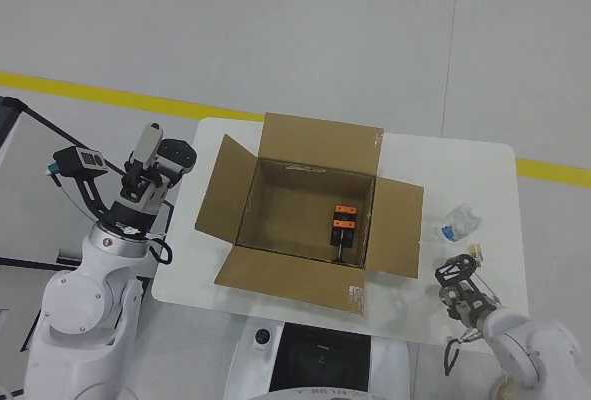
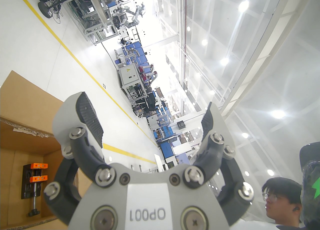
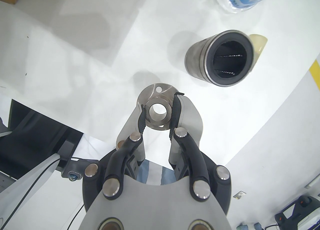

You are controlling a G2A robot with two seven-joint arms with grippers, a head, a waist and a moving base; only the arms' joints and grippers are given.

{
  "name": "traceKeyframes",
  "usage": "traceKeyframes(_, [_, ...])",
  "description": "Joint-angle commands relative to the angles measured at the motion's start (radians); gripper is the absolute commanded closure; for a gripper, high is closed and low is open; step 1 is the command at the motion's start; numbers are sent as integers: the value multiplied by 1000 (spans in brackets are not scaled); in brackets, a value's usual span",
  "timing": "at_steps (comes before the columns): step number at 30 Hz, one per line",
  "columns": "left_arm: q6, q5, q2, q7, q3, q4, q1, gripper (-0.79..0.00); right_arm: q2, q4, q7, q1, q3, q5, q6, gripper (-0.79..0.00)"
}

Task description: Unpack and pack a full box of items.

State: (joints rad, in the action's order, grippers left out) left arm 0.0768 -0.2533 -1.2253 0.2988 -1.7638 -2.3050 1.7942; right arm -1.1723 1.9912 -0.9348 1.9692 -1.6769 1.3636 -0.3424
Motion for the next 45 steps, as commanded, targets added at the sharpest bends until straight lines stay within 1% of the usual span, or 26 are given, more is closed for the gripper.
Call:
traceKeyframes(1, [0,0,0,0,0,0,0,-785,0,-8,-3,-9,10,2,2,0])
traceKeyframes(14, [0,0,0,0,0,0,0,-785,2,-92,-14,-69,70,36,21,0])
traceKeyframes(22, [0,0,0,0,0,0,0,-785,3,-104,-33,-93,97,61,41,0])
traceKeyframes(35, [0,0,0,0,0,0,0,-785,7,-118,-48,-95,97,58,62,0])
traceKeyframes(45, [0,0,0,0,0,0,0,-785,9,-147,-50,-107,93,24,65,0])
